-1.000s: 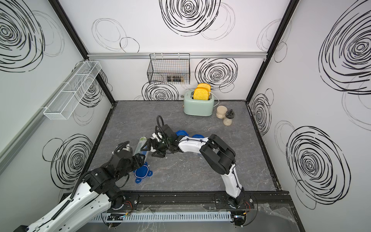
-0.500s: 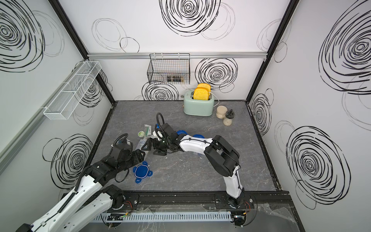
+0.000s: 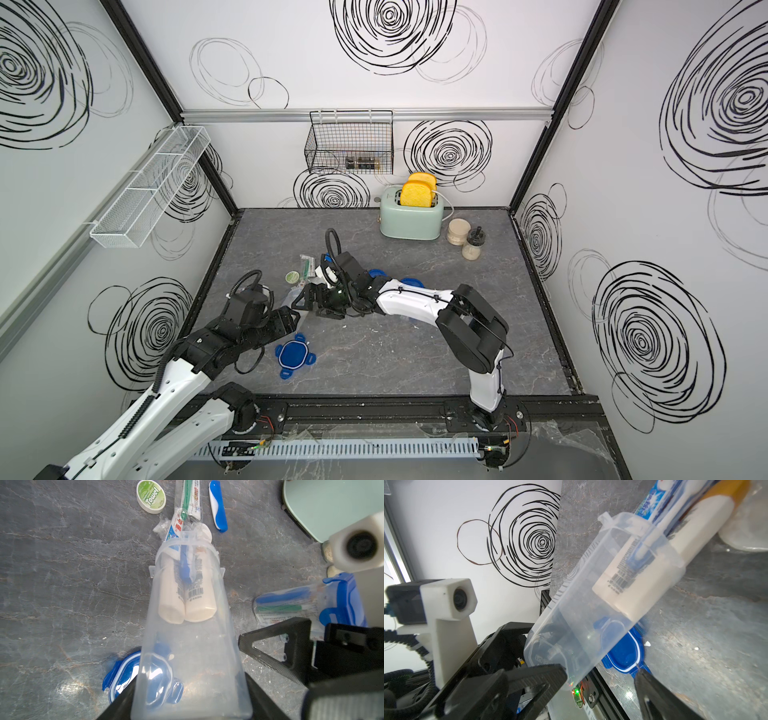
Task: Take out toiletry kits
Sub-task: 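Pour the toiletry kits out of the container.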
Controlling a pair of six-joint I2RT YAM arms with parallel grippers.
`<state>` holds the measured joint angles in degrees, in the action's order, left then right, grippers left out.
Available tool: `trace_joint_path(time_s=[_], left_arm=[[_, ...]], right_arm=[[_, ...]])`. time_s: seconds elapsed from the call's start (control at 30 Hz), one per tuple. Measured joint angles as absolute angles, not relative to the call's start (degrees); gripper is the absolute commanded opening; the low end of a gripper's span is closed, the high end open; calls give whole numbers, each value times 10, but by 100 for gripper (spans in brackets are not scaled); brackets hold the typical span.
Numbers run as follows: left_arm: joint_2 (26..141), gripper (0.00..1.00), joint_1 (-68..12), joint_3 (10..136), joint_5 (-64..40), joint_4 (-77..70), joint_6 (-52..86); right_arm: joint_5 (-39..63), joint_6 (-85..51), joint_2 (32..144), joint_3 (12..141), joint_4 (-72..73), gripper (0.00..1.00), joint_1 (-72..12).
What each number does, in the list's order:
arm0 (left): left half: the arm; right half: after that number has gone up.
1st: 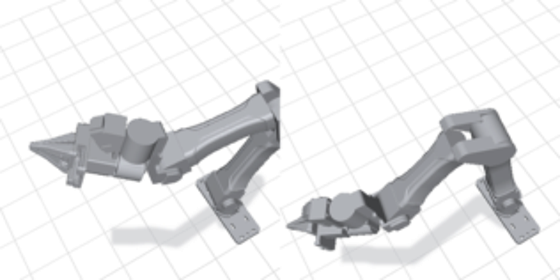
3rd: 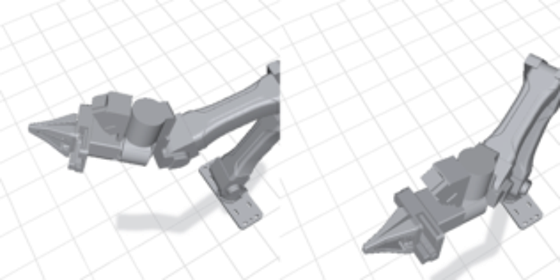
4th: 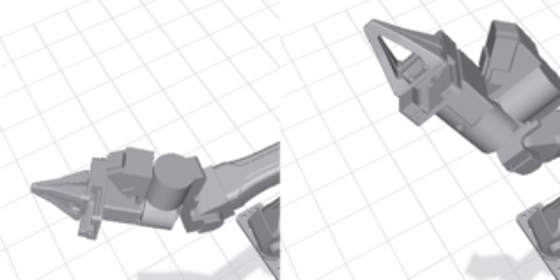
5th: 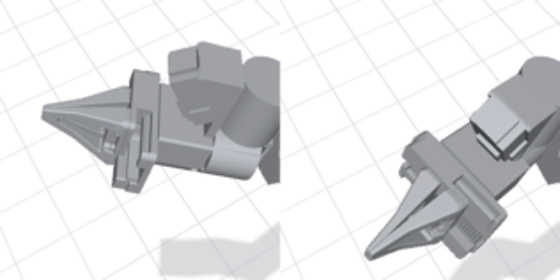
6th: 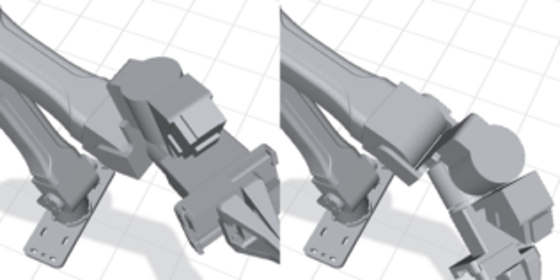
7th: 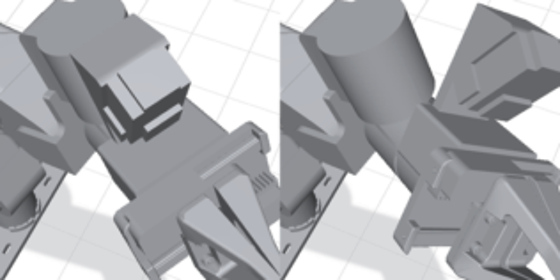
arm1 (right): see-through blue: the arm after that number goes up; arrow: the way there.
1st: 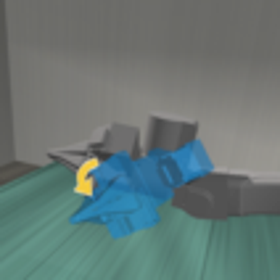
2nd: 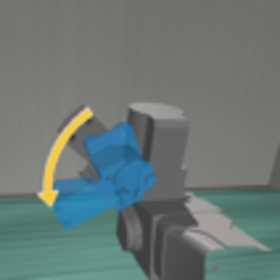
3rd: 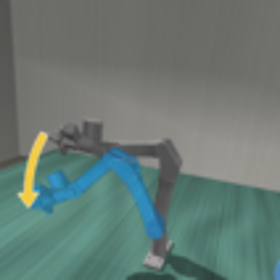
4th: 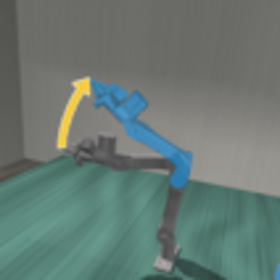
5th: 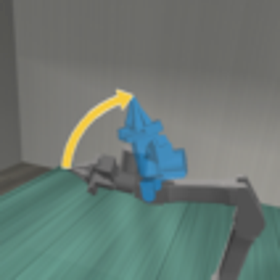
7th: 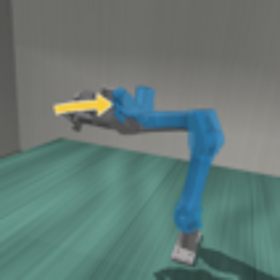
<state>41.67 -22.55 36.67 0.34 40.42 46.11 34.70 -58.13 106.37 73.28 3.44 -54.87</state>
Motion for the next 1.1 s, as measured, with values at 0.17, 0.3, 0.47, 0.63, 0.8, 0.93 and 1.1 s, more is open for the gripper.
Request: trace_joint_path(time_s=[0.17, 0.3, 0.47, 0.63, 0.8, 0.93, 1.1], left_arm=[[417, 18, -224, 374, -3, 413, 447], [418, 19, -224, 379, -4, 429, 439], [420, 19, -224, 382, -5, 436, 433], [426, 20, -224, 382, -7, 436, 429], [431, 20, -224, 383, -9, 437, 425], [438, 20, -224, 392, -10, 443, 420], [438, 20, -224, 400, -10, 455, 415]], right_arm=[[344, -578, 1040, 715, 34, 96, -550], [342, -574, 1024, 705, 33, 96, -550], [341, -569, 1013, 695, 32, 96, -550], [340, -563, 1003, 684, 28, 95, -550], [336, -558, 987, 676, 20, 94, -550], [333, -551, 969, 668, 13, 94, -550], [326, -540, 952, 663, 4, 94, -550]])
